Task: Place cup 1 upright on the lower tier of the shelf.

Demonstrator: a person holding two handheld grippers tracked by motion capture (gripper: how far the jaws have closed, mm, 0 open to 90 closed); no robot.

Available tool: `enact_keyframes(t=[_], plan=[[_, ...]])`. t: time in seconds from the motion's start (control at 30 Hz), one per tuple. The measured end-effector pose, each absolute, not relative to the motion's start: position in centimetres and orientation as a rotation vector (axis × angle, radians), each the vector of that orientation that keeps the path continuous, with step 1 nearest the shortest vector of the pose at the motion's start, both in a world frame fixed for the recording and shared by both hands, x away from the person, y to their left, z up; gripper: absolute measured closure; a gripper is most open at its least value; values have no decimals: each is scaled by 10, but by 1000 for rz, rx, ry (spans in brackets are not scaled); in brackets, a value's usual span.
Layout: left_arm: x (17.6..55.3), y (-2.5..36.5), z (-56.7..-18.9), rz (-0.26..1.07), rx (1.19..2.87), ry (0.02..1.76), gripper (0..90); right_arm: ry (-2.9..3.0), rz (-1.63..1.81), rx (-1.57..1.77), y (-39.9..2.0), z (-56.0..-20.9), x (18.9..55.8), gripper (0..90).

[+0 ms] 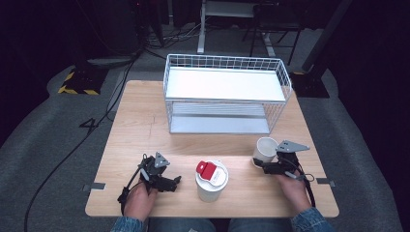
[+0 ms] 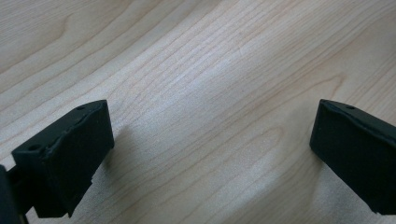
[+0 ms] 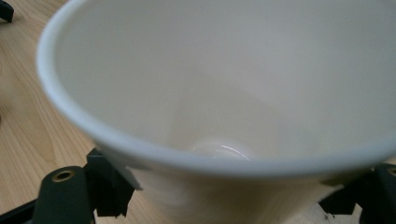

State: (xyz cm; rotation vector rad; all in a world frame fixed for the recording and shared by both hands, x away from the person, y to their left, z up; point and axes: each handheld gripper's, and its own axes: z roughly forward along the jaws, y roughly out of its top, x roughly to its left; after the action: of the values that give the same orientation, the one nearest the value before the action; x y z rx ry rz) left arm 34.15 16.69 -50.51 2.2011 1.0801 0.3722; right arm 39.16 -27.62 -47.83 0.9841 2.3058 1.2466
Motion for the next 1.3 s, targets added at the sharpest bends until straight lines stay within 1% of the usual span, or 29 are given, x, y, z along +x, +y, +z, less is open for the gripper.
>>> enact_keyframes(t=[0.2,0.73,1.3], plan=[[342,166,-505,378,2207,1074,2,2302,1249,951,-267,-464,402,230],[340,166,-506,386,2198,1088,1,2291,1273,894,-238,-439,439,230],[341,166,-506,383,2197,1089,0,2235,1321,909,-203,-437,474,230]])
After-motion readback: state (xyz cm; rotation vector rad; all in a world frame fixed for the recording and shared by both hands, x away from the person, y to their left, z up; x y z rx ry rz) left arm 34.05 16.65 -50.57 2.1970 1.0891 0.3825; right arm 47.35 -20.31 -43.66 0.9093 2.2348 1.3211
